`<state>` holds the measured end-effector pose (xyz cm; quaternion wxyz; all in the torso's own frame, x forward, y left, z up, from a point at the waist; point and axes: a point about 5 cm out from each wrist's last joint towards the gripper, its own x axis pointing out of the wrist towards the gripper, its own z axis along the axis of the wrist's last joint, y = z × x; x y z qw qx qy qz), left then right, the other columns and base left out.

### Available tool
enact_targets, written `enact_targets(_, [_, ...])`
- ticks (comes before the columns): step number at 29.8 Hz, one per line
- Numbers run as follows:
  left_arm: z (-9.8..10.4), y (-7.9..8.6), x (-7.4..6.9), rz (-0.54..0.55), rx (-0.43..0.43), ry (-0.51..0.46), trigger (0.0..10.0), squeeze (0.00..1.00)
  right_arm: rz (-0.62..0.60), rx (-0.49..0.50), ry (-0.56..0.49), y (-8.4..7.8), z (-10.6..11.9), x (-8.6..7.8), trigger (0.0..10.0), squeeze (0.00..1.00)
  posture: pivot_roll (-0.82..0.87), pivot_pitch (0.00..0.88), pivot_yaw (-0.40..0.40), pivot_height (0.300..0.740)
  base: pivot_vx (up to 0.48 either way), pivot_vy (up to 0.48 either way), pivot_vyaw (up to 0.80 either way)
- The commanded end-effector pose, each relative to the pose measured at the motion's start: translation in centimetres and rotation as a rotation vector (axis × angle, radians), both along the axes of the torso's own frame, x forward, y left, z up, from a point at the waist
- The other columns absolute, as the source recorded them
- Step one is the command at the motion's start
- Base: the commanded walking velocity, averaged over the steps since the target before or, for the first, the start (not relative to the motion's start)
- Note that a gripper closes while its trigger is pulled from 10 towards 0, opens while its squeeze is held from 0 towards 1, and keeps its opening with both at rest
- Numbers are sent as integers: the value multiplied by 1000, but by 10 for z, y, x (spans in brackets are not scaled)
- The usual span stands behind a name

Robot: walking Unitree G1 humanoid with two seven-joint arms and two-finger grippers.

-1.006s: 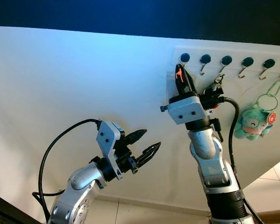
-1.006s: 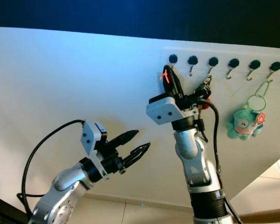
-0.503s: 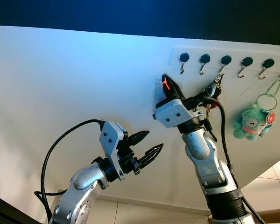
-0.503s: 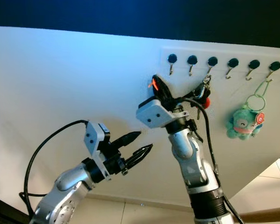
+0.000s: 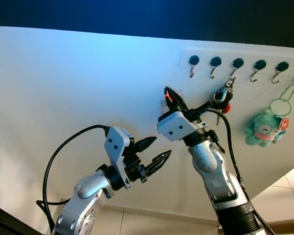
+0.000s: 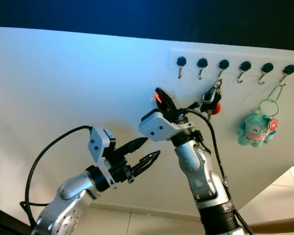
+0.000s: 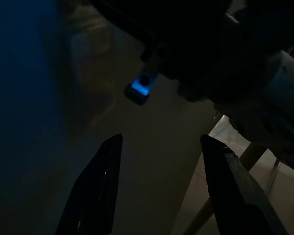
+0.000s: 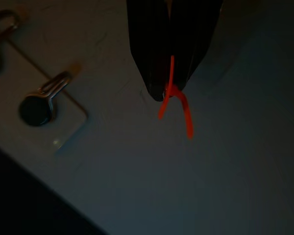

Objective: Hang keys on a hook

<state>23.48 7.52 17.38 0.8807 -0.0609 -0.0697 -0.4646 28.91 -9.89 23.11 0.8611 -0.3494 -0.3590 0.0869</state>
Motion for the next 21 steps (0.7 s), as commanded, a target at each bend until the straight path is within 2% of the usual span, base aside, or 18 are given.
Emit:
enact_targets(1, [2, -2, -2, -25, 0, 0, 10000, 0, -10, 3, -40, -3, 3, -6, 10000, 0, 37, 70, -36, 740, 0, 0, 0])
enact_targets(6, [3, -3, -3, -29, -3, -2, 10000, 0, -57, 22, -75, -11, 8, -11, 10000, 0, 33, 73, -32, 740, 0, 0, 0])
enact_targets(10, [5, -5, -3, -42, -5, -4, 10000, 0, -127, 41, -150, -19, 27, -12, 10000, 0, 31, 72, -28, 740, 0, 0, 0])
enact_targets(17, [5, -5, -3, -43, -3, -6, 10000, 0, -141, 43, -163, -20, 32, -10, 10000, 0, 31, 73, -29, 740, 0, 0, 0])
enact_targets(21, [11, -5, 0, -17, -21, -32, 10000, 0, -152, 60, -142, -21, 44, -2, 10000, 0, 32, 70, -31, 740, 0, 0, 0])
